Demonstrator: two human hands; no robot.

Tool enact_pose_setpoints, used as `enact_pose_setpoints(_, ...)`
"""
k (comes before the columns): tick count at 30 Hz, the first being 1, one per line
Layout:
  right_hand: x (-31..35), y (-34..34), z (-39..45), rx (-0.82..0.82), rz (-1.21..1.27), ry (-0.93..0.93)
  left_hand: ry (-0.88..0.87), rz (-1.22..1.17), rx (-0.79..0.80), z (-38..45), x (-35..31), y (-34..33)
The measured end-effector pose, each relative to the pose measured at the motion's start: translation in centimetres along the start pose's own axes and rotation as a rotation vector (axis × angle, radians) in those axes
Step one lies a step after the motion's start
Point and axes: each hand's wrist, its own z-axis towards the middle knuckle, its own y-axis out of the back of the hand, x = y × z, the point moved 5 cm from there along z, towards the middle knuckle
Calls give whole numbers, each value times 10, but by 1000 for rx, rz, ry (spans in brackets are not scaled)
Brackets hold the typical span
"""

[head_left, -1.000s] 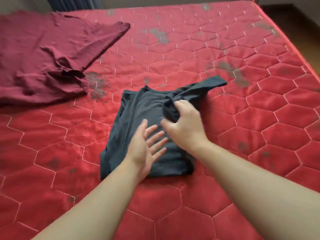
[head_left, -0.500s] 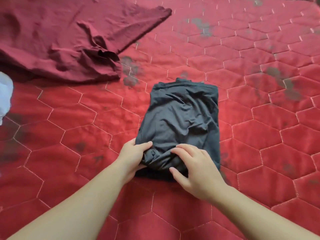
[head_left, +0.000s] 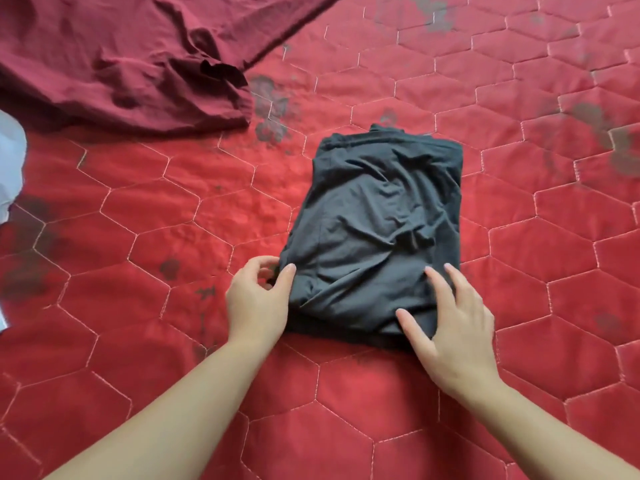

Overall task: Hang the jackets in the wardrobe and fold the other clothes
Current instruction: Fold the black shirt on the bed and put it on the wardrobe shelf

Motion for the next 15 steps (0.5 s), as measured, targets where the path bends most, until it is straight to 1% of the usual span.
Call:
enact_pose_setpoints(1, -9, 3, -5, -34, 56, -103, 25, 29, 17, -4, 3, 1)
enact_pose_setpoints(3, -22, 8, -12, -61, 257, -277, 142, 51, 143, -11, 9, -4)
enact_pose_setpoints(5, -29, 9, -12, -61, 464, -485, 254, 57, 276, -17, 11, -11)
enact_pose_setpoints(6, -30, 8, -10, -45, 560, -596, 289, 61, 315, -19, 10, -14)
enact_pose_setpoints(7, -29, 6, -8, -4, 659, -687, 320, 41, 330, -19, 8, -15)
enact_pose_setpoints(9, -25, -1, -4, 150, 787, -801, 423, -81, 325, -17, 6, -16)
enact_pose_setpoints(10, -21, -3, -1, 219, 807, -815, 464, -147, 319, -16, 5, -18)
enact_pose_setpoints(11, -19, -3, 1, 255, 796, -797, 461, -176, 295, -15, 3, -17)
enact_pose_setpoints(12, -20, -2, 3, 252, 749, -758, 414, -165, 248, -13, 1, -15)
enact_pose_setpoints(14, -22, 3, 6, 205, 602, -658, 294, -101, 135, -12, -2, -6)
enact_pose_setpoints(15, -23, 6, 5, 175, 542, -608, 261, -77, 103, -13, -2, -4)
